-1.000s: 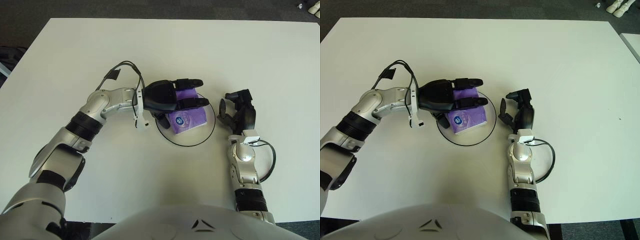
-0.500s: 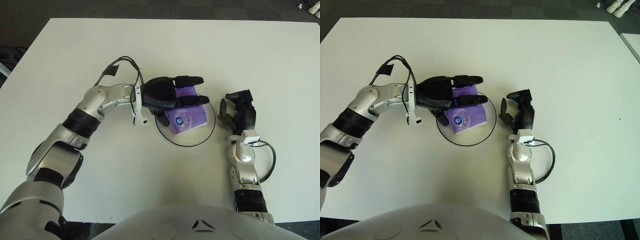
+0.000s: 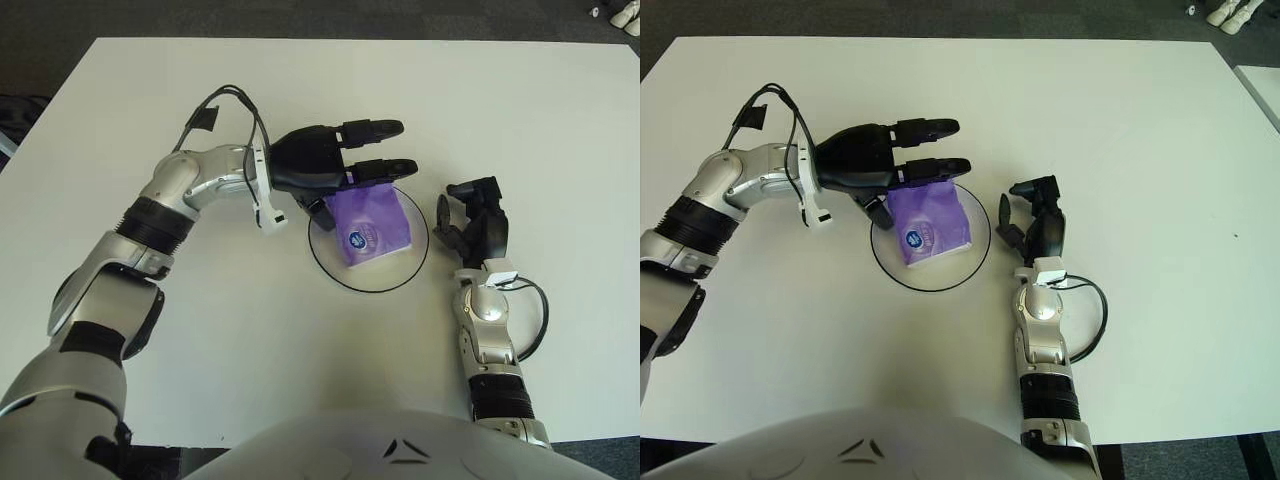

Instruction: Put the tissue paper into the plate.

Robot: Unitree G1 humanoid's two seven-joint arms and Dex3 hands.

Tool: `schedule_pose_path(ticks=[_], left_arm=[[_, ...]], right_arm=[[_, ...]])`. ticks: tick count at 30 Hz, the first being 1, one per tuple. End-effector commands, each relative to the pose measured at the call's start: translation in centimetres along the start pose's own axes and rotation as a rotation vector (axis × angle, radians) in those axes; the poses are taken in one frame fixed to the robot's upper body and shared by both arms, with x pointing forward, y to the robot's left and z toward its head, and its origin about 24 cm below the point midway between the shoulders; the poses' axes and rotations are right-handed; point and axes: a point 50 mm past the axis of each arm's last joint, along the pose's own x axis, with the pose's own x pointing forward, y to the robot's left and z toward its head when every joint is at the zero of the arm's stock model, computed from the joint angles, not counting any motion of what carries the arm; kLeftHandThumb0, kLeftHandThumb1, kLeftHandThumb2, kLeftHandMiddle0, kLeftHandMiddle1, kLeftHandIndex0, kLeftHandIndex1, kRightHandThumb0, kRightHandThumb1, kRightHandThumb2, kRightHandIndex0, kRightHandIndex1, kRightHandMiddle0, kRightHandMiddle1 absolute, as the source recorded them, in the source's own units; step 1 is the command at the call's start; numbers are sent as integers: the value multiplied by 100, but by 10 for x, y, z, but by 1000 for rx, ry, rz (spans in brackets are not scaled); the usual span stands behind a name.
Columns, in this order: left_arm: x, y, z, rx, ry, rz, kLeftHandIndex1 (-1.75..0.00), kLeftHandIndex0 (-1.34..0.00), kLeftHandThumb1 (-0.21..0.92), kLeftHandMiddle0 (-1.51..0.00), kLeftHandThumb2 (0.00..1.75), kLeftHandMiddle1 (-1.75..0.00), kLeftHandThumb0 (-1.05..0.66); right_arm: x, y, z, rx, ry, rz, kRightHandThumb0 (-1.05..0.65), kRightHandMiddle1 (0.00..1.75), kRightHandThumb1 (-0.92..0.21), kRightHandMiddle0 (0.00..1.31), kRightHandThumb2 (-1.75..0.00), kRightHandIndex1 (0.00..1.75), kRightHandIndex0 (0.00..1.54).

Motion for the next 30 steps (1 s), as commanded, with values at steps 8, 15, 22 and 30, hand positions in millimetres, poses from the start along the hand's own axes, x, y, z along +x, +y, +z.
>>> schedule_pose_path(ticks=[8,15,22,30], left_arm=[[-17,8,-7,-174,60,52,0,0,92,0,43,0,-105],[-39,13,-12,-288,149,107,0,0,92,0,56,0,-105],[-49,6,-17,-625,246,312,0,0,92,0,87,0,-94],[-92,-41,0,-843,525,540,-6,-1,92,-3,109,-2,-73]], right_arm=[[-22,-7,-33,-41,189,-5,-36,175,-86,23,-61,119,51],[-21,-7,-33,-38,193,-3,-36,175,-86,23,-61,120,50],[-20,-7,-32,-36,176,-10,-36,175,-82,25,-67,124,51],[-18,-8,-33,-45,171,1,-36,175,-80,26,-70,123,53]])
